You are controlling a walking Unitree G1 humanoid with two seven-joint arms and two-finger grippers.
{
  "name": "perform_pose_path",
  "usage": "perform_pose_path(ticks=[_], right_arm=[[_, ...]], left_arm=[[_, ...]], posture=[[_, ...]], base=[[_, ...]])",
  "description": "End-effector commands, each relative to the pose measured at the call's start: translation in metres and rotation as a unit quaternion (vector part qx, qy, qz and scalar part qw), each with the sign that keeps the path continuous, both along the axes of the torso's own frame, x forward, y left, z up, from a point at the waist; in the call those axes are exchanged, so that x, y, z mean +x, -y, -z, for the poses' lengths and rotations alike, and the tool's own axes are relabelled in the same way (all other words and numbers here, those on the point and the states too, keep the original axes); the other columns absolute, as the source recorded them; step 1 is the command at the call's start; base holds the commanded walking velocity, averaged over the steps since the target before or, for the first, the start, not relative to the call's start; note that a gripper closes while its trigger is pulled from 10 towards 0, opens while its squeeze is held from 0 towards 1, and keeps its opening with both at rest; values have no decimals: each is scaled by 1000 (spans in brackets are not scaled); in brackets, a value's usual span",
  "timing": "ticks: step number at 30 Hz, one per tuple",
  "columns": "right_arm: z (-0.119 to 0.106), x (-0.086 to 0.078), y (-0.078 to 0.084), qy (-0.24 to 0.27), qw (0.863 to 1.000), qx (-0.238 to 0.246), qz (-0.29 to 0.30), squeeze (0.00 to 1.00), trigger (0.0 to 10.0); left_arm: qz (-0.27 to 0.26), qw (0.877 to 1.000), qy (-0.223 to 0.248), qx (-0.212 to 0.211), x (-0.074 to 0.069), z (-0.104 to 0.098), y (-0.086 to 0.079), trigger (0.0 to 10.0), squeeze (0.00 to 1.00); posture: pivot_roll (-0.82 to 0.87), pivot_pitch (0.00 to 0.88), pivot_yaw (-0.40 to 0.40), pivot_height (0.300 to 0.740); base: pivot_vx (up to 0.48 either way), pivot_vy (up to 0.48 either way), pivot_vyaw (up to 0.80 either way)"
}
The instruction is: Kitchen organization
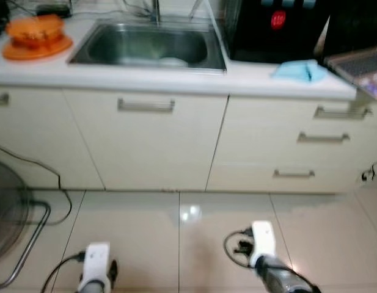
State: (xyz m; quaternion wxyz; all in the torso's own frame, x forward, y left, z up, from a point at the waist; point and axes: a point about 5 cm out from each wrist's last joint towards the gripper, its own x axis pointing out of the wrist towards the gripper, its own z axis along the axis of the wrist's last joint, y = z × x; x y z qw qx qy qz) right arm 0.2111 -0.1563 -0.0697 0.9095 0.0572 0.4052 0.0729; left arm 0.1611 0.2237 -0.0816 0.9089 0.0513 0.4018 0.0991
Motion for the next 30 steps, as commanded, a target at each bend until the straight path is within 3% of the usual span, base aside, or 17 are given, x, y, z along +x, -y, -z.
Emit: perform_pose_path(ticks=[1,30], right_arm=[[1,-3,14,-6,1000,-19,4,0,10000],[3,-6,12,-12,1000,-17,3,0,10000]], left_arm=[[7,1000,1,-12,3,1,11,10000,0],[-2,1000,2,-15,0,2,11,10000,0]], posture=[[15,38,-24,732],[22,62,-27,732]], base=[[364,0,0],[363,0,58]])
